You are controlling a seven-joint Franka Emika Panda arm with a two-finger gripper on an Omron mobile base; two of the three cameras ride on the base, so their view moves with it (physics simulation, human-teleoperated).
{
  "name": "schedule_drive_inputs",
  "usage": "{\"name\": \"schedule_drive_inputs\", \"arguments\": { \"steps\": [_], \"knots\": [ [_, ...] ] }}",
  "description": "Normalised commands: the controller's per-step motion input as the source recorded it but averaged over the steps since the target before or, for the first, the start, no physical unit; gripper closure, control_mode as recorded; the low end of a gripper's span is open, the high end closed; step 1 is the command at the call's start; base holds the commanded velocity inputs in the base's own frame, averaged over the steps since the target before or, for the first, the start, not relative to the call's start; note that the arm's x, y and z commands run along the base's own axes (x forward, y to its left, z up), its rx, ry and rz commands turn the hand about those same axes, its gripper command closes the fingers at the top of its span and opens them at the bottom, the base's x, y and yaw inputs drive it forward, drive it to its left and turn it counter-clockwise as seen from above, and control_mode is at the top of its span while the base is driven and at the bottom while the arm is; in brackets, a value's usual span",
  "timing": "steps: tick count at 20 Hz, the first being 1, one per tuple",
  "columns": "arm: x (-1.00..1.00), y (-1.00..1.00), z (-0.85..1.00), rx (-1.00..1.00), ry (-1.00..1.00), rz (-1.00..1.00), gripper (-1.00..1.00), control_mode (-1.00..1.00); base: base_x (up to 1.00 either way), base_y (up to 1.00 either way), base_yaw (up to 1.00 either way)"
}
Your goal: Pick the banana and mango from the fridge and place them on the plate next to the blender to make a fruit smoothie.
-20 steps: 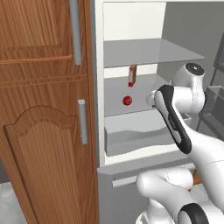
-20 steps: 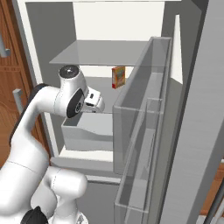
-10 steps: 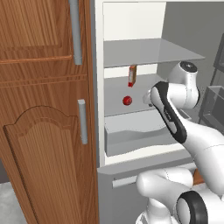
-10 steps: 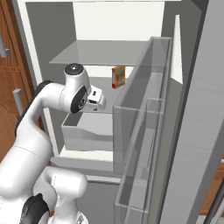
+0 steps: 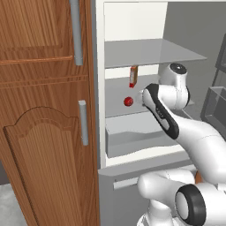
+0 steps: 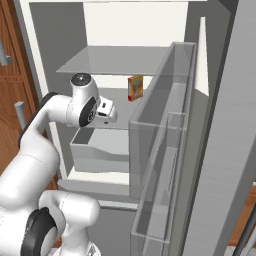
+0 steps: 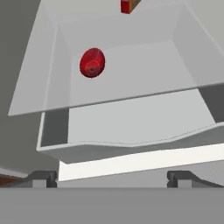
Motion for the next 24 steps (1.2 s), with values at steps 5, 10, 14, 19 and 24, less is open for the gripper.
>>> {"name": "schedule_drive_inputs", "arguments": {
  "steps": [5, 10, 14, 19, 24],
  "knots": [
    [0.36, 0.16, 0.00, 0.00, 0.00, 0.00, -1.00, -1.00, 0.00, 0.00, 0.00],
    [0.44, 0.03, -0.04, 0.00, 0.00, 0.00, -1.00, -1.00, 0.00, 0.00, 0.00],
    [0.43, 0.00, -0.24, 0.00, 0.00, 0.01, -1.00, -1.00, 0.00, 0.00, 0.00],
    [0.34, 0.02, -0.36, 0.00, 0.00, 0.00, -1.00, -1.00, 0.00, 0.00, 0.00],
    [0.33, 0.13, -0.30, 0.00, 0.00, 0.00, -1.00, -1.00, 0.00, 0.00, 0.00]
  ]
}}
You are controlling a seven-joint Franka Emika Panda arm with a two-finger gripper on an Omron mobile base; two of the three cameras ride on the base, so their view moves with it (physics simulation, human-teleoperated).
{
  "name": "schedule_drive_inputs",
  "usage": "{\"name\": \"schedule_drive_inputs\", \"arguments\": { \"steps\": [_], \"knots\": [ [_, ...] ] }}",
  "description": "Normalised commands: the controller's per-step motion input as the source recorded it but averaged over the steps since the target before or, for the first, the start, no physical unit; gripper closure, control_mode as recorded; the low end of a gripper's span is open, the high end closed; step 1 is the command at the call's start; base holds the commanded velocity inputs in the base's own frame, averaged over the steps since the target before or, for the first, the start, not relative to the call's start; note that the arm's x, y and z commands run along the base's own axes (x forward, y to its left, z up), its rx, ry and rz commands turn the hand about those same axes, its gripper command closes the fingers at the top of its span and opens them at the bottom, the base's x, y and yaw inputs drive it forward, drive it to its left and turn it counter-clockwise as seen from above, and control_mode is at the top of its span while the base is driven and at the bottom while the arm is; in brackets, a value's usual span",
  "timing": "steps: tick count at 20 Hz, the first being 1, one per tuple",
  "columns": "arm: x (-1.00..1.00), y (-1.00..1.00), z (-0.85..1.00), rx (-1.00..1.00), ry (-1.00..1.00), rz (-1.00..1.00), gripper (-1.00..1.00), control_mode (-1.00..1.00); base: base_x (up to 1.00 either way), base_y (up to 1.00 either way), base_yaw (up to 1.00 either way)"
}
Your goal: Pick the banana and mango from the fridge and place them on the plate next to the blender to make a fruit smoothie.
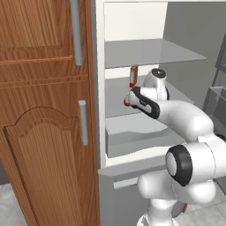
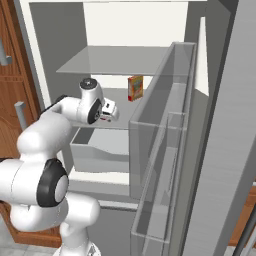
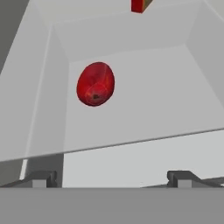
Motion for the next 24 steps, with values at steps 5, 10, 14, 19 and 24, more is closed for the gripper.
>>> {"name": "schedule_drive_inputs", "arguments": {
  "steps": [5, 10, 14, 19, 24],
  "knots": [
    [0.26, 0.22, -0.25, 0.00, 0.00, 0.00, -1.00, -1.00, 0.00, 0.00, 0.00],
    [0.20, 0.11, -0.20, 0.00, -0.01, 0.00, -1.00, -1.00, 0.00, 0.00, 0.00],
    [0.21, 0.00, -0.03, 0.00, -0.03, 0.00, -1.00, -1.00, 0.00, 0.00, 0.00],
    [0.18, 0.00, 0.00, 0.00, 0.00, 0.00, -1.00, -1.00, 0.00, 0.00, 0.00],
    [0.18, 0.00, 0.00, 0.00, 0.00, 0.00, -1.00, -1.00, 0.00, 0.00, 0.00]
  ]
}}
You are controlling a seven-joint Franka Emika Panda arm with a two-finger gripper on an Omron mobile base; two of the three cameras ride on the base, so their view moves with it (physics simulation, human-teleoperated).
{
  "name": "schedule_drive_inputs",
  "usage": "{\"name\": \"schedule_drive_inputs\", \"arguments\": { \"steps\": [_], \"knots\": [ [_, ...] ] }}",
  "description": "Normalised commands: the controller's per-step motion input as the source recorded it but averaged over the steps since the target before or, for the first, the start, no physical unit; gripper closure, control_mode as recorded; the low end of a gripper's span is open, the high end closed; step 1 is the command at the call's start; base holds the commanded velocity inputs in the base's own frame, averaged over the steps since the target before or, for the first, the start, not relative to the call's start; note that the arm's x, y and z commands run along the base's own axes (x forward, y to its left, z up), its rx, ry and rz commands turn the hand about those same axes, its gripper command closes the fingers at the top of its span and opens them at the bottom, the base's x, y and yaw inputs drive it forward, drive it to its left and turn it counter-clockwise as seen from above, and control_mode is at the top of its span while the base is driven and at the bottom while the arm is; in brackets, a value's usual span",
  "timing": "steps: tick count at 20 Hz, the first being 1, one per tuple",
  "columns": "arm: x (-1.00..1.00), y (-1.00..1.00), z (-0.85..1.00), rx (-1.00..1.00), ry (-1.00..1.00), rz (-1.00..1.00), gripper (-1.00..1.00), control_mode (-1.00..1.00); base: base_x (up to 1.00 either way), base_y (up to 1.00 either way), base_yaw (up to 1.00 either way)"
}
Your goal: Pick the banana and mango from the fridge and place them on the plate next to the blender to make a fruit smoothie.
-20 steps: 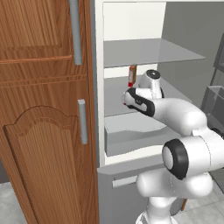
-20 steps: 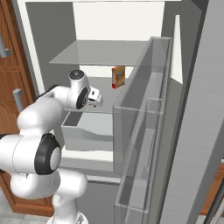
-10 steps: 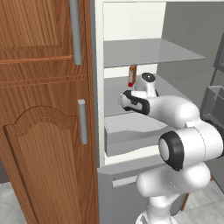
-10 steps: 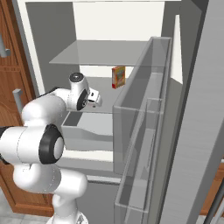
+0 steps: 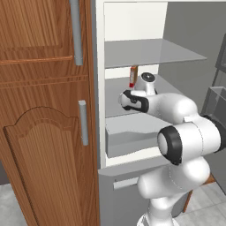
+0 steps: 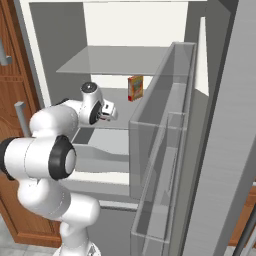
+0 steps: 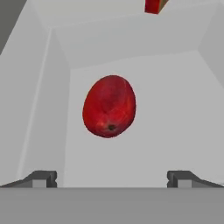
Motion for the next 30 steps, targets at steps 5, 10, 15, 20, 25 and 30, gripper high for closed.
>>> {"name": "schedule_drive_inputs", "arguments": {
  "steps": [5, 10, 15, 20, 25, 30],
  "knots": [
    [0.20, 0.00, 0.00, 0.00, 0.00, 0.00, -1.00, -1.00, 0.00, 0.00, 0.00],
    [0.30, 0.00, -0.01, 0.00, 0.00, 0.00, -1.00, -1.00, 0.00, 0.00, 0.00],
    [0.26, 0.00, -0.07, 0.00, 0.00, 0.00, -1.00, -1.00, 0.00, 0.00, 0.00],
    [0.18, 0.00, -0.13, 0.00, 0.00, 0.00, -1.00, -1.00, 0.00, 0.00, 0.00],
    [0.21, 0.00, -0.12, 0.00, 0.00, 0.00, -1.00, -1.00, 0.00, 0.00, 0.00],
    [0.14, 0.00, -0.16, 0.00, 0.00, 0.00, -1.00, -1.00, 0.00, 0.00, 0.00]
  ]
}}
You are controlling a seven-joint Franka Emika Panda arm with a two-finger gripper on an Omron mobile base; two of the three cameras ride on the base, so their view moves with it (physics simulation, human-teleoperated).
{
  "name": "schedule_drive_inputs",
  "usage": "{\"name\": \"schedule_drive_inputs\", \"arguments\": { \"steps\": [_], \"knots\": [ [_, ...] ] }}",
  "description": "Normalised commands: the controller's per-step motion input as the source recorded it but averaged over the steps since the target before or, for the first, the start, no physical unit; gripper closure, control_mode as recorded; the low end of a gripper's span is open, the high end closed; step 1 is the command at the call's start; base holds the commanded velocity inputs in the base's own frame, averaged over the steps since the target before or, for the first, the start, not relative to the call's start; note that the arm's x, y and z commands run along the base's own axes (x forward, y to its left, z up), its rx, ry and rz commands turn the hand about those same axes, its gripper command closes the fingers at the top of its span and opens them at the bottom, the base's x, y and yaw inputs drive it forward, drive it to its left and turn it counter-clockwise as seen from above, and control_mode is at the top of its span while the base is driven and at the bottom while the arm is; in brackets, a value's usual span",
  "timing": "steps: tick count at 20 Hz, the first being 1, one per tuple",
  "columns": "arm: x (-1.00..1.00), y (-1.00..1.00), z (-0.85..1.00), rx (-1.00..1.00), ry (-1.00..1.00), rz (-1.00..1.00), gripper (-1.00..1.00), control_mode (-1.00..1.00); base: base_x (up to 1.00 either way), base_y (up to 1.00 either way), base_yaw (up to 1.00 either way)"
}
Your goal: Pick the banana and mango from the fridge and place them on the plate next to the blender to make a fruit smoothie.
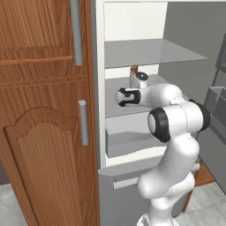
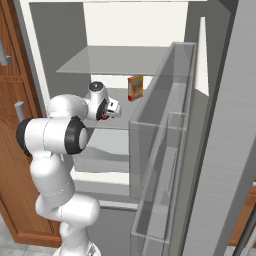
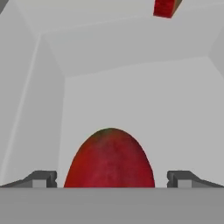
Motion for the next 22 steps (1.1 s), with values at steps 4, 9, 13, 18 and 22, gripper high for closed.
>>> {"name": "schedule_drive_inputs", "arguments": {
  "steps": [4, 9, 13, 18, 22],
  "knots": [
    [0.09, 0.00, -0.18, 0.00, 0.00, 0.00, -1.00, -1.00, 0.00, 0.00, 0.00],
    [0.08, 0.02, -0.20, 0.00, 0.00, 0.00, 1.00, -1.00, 0.00, 0.00, 0.00],
    [0.07, 0.00, -0.17, 0.00, 0.00, 0.00, 1.00, -1.00, 0.00, 0.00, 0.00],
    [0.02, 0.00, -0.09, 0.00, -0.02, 0.00, 1.00, -1.00, 0.00, 0.00, 0.00],
    [-0.07, 0.00, 0.00, 0.00, 0.00, 0.00, 1.00, -1.00, 0.00, 0.00, 0.00]
  ]
}}
